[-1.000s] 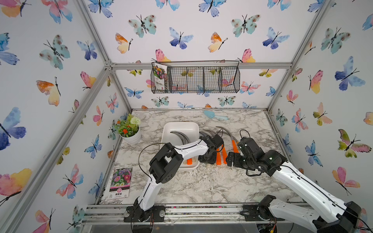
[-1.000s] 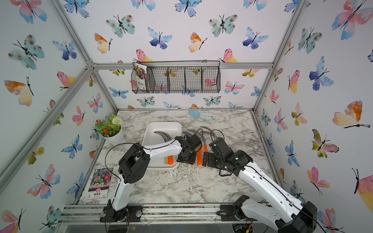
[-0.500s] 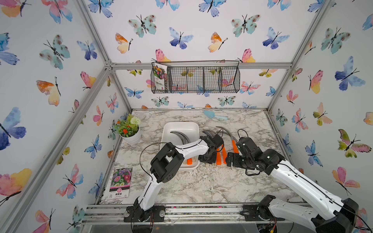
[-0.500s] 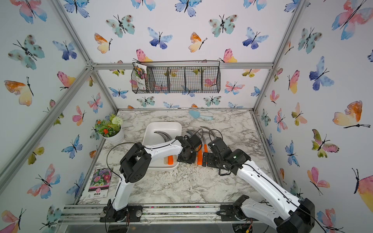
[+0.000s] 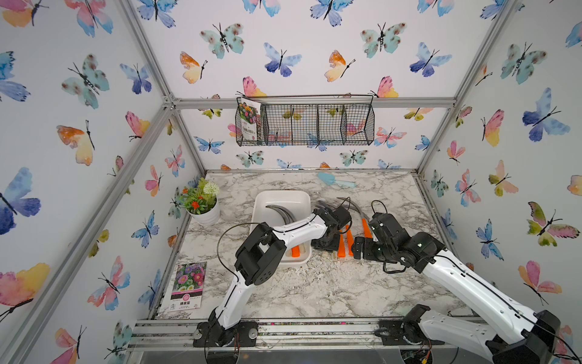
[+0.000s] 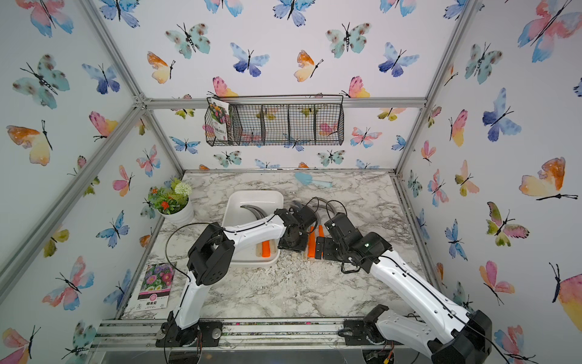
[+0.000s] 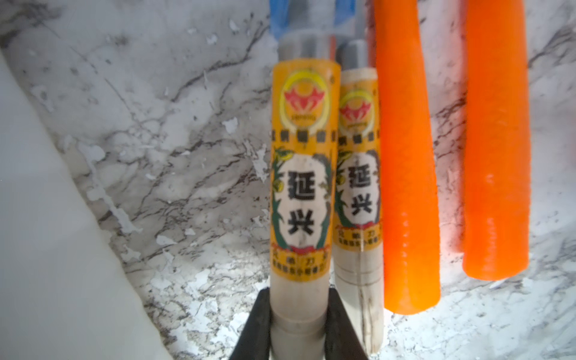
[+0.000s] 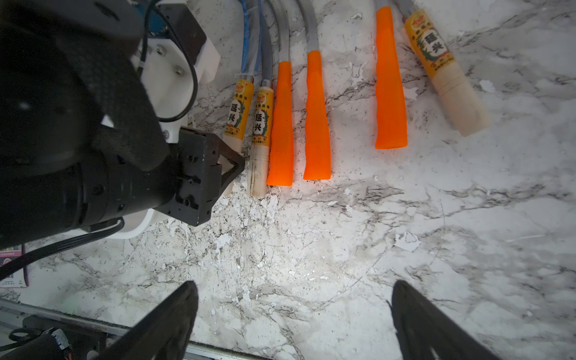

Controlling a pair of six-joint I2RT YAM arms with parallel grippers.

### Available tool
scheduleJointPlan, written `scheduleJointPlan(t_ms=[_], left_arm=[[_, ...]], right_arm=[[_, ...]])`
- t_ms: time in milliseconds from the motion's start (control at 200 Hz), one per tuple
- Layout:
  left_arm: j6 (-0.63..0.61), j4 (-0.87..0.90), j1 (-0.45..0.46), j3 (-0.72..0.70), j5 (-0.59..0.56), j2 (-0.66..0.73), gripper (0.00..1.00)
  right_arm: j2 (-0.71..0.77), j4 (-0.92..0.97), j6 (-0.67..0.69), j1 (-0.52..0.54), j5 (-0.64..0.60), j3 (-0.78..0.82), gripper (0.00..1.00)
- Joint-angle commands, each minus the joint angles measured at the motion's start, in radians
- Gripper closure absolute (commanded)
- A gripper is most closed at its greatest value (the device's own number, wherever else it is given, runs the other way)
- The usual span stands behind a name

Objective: Put small sickles into storage boxes
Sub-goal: Pick up the sickle at the center of the board.

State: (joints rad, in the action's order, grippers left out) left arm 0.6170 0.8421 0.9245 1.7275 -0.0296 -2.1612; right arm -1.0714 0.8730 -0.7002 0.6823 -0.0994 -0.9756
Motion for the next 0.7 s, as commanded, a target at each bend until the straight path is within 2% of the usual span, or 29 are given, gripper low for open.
scheduleJointPlan(t_ms=[0, 250, 696], left_arm=[[-0.002, 0.047, -0.001, 0.038, -0.033, 0.022, 1.00], [0.000, 0.073, -0.006, 0.085, -0.042, 0.051, 1.00], [0.000, 0.119, -0.027, 0.149, -0.069, 0.125, 1.00]], right_arm=[[-0.008, -0.018, 0.027, 0.005, -0.016, -0.039, 0.02], [-0.046, -0.042, 0.085, 0.005, -0.008, -0.105, 0.02], [-0.095, -0.163, 0.159, 0.005, 0.082, -0.167, 0.02]])
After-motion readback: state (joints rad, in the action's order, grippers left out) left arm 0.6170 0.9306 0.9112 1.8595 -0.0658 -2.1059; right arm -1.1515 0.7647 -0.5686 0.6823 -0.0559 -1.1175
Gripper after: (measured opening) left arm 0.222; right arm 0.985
